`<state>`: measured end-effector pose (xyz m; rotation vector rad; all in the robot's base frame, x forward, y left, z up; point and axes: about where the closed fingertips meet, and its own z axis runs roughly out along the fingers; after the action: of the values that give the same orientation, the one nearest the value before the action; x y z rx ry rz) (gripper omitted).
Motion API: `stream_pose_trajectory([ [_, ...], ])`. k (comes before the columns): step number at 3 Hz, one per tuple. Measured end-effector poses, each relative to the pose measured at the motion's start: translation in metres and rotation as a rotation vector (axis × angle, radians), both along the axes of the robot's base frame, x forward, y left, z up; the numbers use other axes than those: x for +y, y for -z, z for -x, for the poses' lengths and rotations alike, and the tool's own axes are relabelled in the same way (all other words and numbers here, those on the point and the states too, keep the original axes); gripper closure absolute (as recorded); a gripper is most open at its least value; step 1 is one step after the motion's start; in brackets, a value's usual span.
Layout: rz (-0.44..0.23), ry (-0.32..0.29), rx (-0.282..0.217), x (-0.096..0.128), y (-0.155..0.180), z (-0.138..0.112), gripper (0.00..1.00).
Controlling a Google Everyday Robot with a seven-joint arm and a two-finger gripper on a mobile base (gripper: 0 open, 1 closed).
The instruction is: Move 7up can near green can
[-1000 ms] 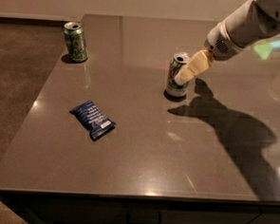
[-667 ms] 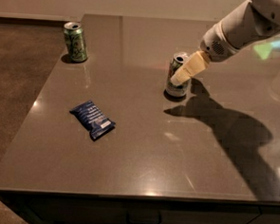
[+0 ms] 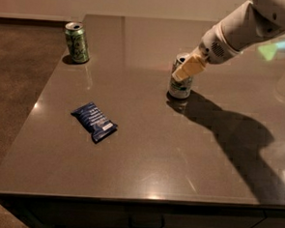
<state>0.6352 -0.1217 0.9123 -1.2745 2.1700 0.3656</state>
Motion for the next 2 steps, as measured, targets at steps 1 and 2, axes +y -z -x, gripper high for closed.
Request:
stream_pose_trajectory([
  [1,-0.006,-0.015,-0.002,0.006,-0.004,0.001,0.65],
  [2,0.007,-0.033,-0.017,0.015,-0.016,-0.005,0.88],
])
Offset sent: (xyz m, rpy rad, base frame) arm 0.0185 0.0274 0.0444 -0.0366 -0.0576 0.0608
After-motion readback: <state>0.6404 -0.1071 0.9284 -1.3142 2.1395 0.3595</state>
